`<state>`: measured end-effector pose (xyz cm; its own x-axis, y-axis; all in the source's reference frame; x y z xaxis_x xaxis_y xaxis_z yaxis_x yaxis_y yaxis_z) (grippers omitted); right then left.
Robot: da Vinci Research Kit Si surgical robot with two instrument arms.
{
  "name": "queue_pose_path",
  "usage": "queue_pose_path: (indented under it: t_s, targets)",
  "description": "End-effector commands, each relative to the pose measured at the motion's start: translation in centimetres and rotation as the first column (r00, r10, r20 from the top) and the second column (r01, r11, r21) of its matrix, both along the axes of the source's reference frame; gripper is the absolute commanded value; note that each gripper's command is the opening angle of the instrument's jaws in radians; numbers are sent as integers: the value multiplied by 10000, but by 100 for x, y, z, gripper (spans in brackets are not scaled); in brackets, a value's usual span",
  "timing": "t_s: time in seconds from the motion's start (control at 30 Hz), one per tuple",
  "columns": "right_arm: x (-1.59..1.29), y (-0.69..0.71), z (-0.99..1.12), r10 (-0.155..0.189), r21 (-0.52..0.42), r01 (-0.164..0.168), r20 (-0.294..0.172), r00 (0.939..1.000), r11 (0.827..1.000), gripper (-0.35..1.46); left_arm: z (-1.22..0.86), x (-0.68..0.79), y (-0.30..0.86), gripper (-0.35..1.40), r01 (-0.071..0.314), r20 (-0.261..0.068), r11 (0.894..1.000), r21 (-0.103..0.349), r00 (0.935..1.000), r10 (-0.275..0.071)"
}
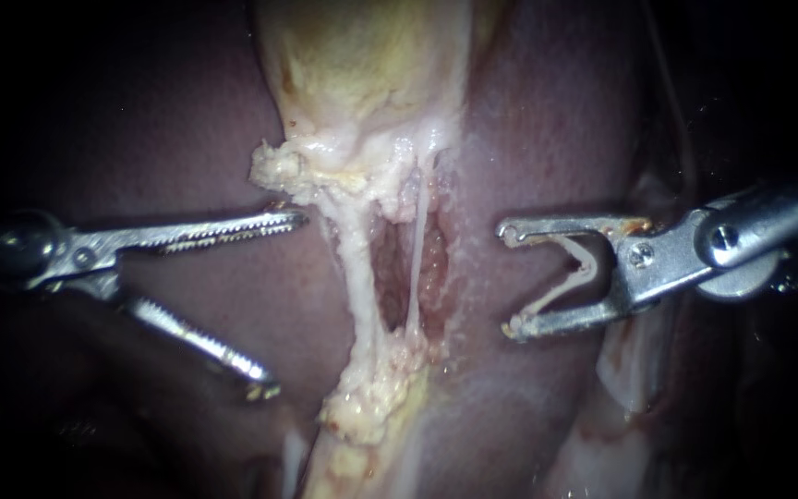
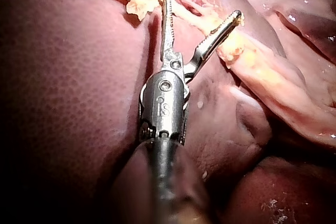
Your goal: Grabbing gallbladder
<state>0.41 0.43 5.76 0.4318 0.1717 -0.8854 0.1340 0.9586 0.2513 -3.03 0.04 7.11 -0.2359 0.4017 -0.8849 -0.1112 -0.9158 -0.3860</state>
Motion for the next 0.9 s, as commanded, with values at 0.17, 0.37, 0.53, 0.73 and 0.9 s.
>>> queue_pose_path:
  t_s: [0.17, 0.37, 0.53, 0.73, 0.9]
  targets:
    - [0, -1, -1, -7, -1, 7, -6, 10000, 10000, 50, -16, 16, 21, 94, 467, -298, 9988, 131, 9985, -463]
    - [0, -1, -1, -9, -1, 9, -7, 10000, 10000, 50, -32, 39, 58, 84, 1826, -1105, 9800, 785, 9786, -1735]
    - [1, -1, -1, -8, -1, 8, -6, 10000, 10000, 50, -19, 37, 65, 66, 3019, -1696, 9381, 1696, 9467, -2740]
    - [1, 0, -1, -2, 0, 2, -3, 10000, 10000, 50, 3, 17, 66, 41, 3341, -1754, 9157, 2236, 9379, -2993]
    - [1, 0, -1, -1, 0, 1, -3, 10000, 10000, 50, 15, 10, 60, 5, 3410, -1982, 9084, 2420, 9338, -2978]
